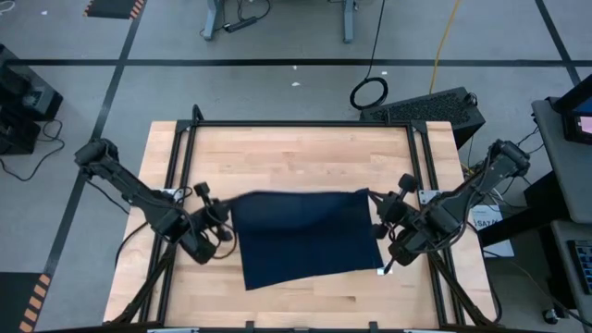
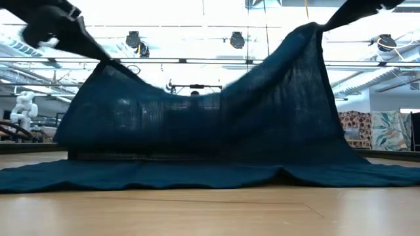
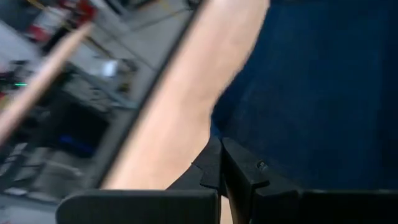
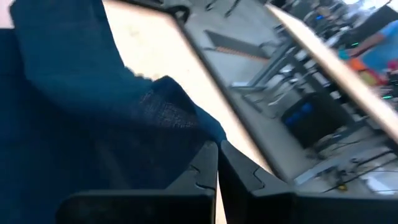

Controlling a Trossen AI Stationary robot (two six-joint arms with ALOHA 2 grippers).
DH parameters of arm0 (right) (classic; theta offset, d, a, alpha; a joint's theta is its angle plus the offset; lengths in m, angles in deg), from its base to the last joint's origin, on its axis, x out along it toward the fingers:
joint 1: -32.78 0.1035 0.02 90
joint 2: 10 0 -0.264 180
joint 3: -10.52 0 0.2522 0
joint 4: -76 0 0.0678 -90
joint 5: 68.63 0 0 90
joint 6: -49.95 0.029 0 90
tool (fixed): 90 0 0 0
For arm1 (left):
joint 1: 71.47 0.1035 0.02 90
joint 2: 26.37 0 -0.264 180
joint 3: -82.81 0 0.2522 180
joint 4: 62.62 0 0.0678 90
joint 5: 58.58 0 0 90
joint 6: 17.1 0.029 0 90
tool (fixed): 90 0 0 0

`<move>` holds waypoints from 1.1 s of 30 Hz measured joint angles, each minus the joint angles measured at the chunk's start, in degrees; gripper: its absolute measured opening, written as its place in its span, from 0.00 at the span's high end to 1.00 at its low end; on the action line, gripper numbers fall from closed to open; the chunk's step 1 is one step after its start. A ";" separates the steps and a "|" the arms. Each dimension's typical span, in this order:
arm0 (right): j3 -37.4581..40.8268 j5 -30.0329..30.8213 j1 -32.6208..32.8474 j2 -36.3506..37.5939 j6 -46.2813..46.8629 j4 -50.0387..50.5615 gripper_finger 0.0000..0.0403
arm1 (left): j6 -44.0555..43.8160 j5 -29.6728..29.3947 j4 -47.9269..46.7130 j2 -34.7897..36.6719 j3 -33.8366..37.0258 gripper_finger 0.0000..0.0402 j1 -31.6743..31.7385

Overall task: Roll towel into tight, uniform cylinder
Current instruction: Roll the blue cloth napkin

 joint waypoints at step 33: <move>0.00 -13.47 -4.43 0.00 -0.45 0.73 1.00 | 10.06 27.50 14.51 8.82 0.00 0.97 9.12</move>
